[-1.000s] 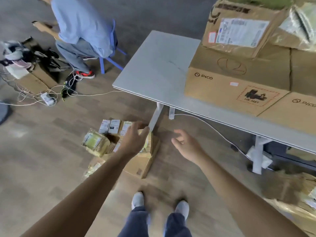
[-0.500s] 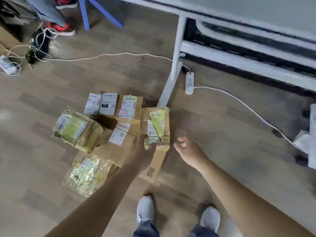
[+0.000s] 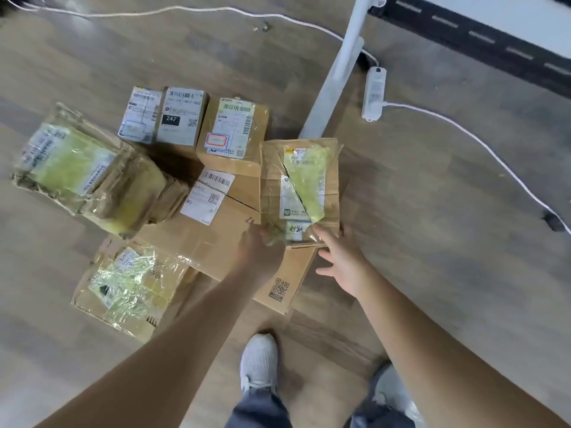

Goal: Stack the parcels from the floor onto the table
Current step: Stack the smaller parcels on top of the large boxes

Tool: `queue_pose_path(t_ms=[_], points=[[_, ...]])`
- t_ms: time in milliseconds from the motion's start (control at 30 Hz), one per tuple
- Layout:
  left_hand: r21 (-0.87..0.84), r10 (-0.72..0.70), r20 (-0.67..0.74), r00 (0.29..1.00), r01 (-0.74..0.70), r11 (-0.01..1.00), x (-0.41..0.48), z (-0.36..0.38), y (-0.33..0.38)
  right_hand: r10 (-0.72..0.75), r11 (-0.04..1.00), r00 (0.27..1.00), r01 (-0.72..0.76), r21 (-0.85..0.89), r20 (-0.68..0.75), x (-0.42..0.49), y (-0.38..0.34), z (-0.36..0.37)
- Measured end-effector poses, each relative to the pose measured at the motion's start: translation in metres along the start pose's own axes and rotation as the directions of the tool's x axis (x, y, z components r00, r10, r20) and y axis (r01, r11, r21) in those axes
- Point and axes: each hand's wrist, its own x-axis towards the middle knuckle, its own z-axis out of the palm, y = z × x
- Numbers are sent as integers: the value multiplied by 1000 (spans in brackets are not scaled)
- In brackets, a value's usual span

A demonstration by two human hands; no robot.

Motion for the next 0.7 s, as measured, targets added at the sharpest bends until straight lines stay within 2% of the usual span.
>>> queue_pose_path(t_ms=[133,167,233,300,367,467,567,700], points=[[48,18,145,989,-25,999,-26,8,4,-155,983,984,162,90,-83,-16,-7,-19],[67,13,192,981,-27,997,-34,9,7,-200,978,975,205,46,-94,-24,-12,-24],[117,9,248,969,-39,992,-50,5,16,-305,946,945,288,-147,-116,-43,-26,-31],[118,36,164,986,-55,992,-65,-10,31,-422,864,898,357,-356,-122,-69,-44,-38],[53,105,-35,994,-103,993,-82,-39,54,-508,770,855,398,-498,-101,-101,-68,-43],[4,237,-243,941,-243,970,-108,-86,95,-589,666,805,437,-604,-66,-156,-102,-52],[-24,294,-287,912,-313,949,-138,-133,141,-635,579,772,453,-678,-25,-221,-135,-57],[-49,257,-191,947,-271,961,-189,-183,197,-661,496,749,489,-718,54,-315,-173,-60]])
